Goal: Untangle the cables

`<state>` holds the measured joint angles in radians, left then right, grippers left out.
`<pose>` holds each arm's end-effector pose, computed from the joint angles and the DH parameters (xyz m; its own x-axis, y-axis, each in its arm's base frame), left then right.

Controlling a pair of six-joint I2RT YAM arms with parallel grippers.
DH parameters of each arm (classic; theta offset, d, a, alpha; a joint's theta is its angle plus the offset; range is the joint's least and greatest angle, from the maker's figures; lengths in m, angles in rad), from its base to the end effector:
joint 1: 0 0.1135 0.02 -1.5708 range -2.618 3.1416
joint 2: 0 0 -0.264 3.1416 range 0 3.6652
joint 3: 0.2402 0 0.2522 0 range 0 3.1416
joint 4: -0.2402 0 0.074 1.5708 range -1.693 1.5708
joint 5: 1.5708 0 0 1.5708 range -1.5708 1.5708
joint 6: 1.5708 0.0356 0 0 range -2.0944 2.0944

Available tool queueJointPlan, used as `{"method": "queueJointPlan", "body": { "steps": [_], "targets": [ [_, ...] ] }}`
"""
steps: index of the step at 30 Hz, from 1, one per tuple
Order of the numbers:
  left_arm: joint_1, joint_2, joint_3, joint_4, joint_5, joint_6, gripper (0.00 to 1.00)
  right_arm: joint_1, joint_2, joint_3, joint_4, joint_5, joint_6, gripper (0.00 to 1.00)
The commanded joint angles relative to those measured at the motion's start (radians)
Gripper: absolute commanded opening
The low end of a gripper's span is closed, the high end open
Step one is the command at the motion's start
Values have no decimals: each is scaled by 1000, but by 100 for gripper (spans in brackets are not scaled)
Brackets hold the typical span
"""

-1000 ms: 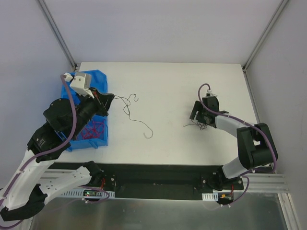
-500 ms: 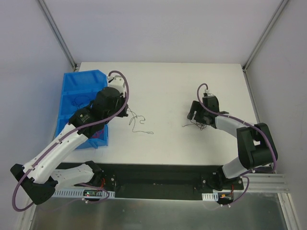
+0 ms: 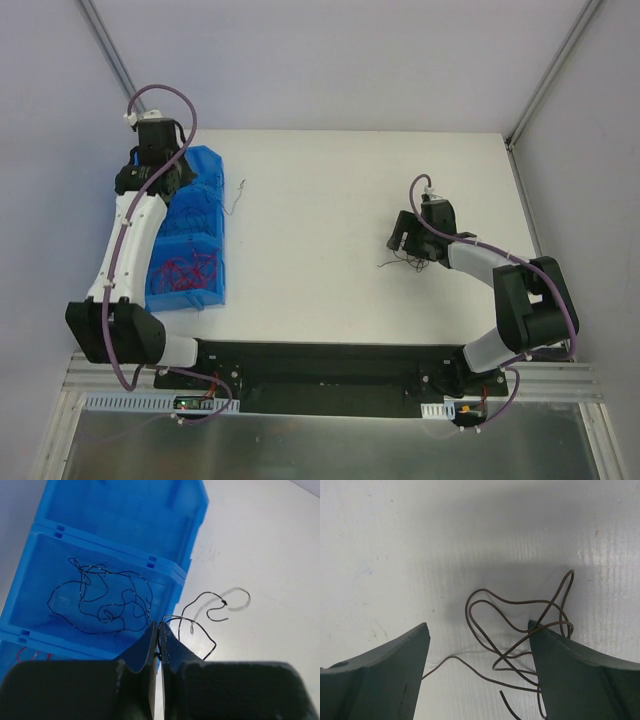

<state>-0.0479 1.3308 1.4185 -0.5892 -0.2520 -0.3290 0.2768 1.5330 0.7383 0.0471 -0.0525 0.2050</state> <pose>0.2912 -0.0051 0.3990 -0.3989 -0.2941 -0.8686 -0.3179 0.9328 -0.1699 0.2927 0.0851 0.1700 -0.7034 0.0115 -0.7107 -0.1703 0.9680 0.1842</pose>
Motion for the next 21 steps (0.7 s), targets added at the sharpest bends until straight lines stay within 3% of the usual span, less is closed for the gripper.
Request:
{"method": "queueJointPlan", "body": {
  "steps": [1, 6, 10, 21],
  "targets": [
    [114, 96, 57, -17, -9, -80, 0, 7, -22, 13, 11, -23, 2, 82],
    [207, 122, -24, -14, -98, -130, 0, 9, -25, 15, 14, -32, 7, 82],
    [218, 67, -122, 11, -210, -134, 0, 10, -16, 19, 25, -46, 16, 82],
    [325, -22, -150, 34, -211, -150, 0, 18, -5, 35, 22, -58, 17, 82]
  ]
}}
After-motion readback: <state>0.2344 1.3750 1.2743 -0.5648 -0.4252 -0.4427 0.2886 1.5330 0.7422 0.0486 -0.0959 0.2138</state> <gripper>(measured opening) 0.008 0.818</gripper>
